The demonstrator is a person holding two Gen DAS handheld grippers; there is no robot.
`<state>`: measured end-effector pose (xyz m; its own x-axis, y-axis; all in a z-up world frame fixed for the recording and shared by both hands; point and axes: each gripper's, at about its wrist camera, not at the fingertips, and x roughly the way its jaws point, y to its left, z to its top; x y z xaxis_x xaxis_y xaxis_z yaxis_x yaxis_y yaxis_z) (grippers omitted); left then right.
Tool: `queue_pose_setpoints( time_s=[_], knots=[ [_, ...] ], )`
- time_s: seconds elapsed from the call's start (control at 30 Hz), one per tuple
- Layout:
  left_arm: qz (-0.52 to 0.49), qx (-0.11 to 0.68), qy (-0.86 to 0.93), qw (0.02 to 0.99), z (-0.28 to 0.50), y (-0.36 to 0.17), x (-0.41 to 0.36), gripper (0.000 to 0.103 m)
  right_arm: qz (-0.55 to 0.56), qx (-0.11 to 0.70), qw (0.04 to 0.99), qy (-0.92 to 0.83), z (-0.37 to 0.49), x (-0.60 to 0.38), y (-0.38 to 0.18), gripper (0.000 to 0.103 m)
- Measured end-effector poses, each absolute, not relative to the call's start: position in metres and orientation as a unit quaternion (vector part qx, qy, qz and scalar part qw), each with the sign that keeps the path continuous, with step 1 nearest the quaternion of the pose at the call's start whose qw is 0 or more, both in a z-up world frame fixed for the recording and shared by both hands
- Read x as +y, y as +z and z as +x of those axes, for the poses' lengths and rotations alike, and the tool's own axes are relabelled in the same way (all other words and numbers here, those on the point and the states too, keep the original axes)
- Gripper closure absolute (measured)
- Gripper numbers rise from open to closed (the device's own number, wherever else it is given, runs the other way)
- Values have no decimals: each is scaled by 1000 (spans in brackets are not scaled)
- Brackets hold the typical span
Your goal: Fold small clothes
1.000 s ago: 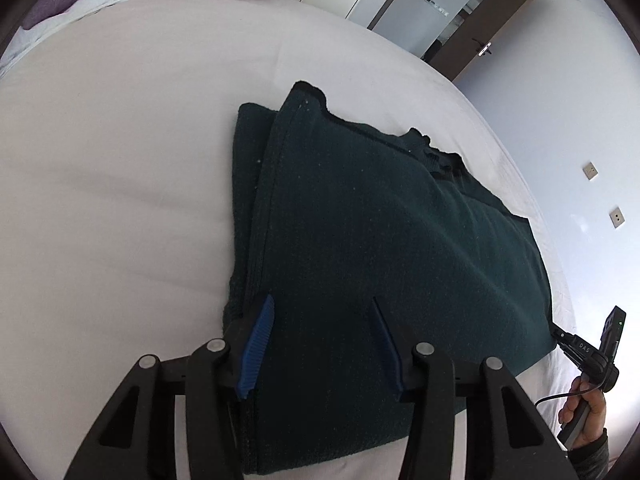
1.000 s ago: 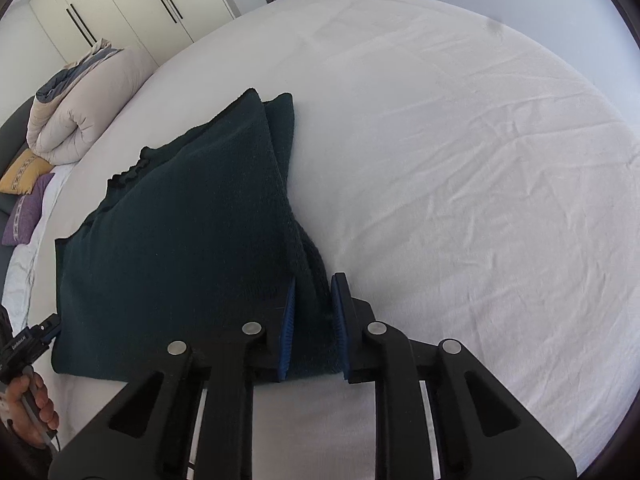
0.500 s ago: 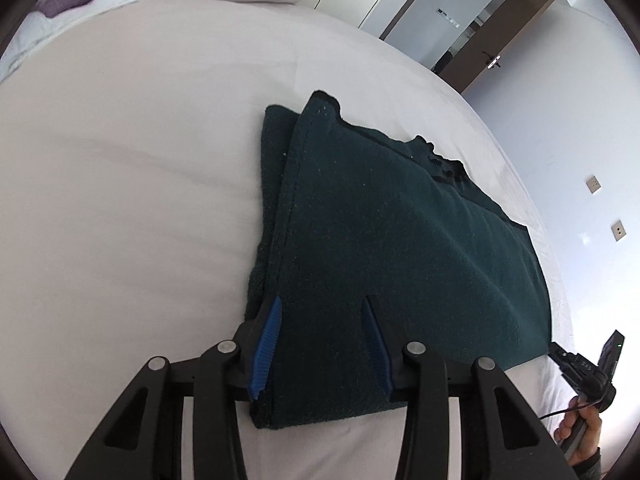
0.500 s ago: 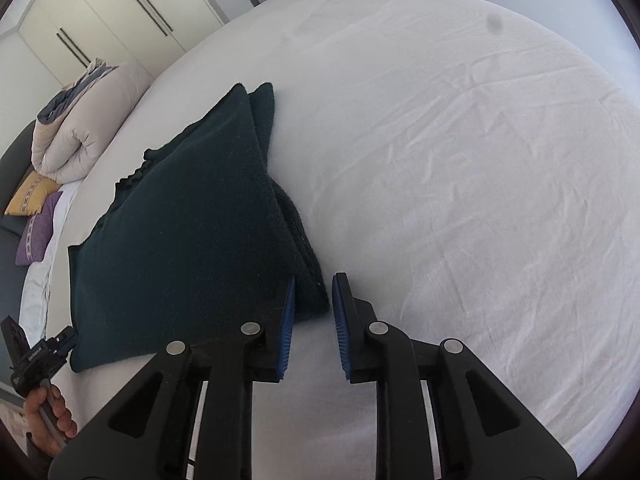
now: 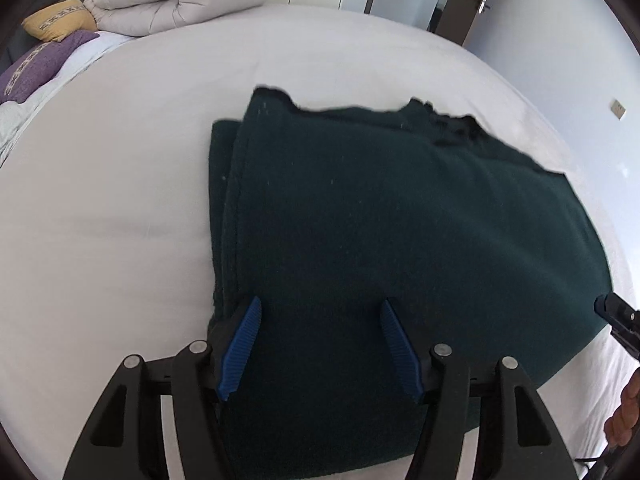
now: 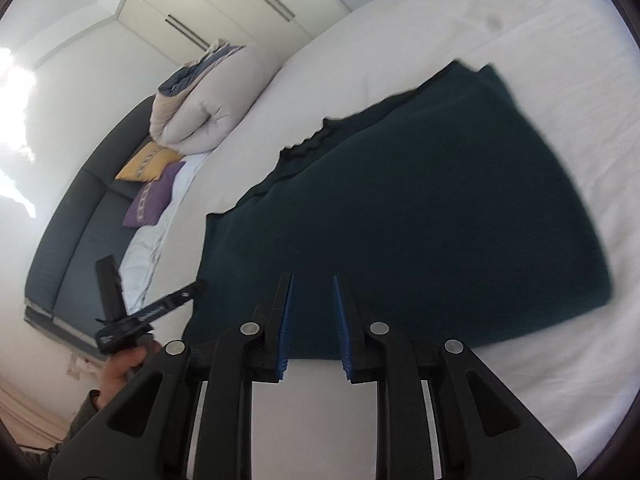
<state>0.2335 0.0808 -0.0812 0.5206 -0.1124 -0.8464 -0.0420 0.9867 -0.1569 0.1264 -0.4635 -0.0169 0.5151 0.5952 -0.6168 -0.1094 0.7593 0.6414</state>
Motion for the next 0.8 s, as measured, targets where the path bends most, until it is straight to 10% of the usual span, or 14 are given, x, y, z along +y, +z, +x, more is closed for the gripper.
queue_pose_setpoints(
  time_s=[0.47, 0.8],
  knots=[
    [-69, 464, -22, 883, 191, -89, 84, 38, 426, 402, 809, 45, 97, -568, -51, 85],
    [-80, 460, -16, 884, 181, -91, 85, 39, 337, 421, 818, 199, 151, -458, -12, 84]
  ],
)
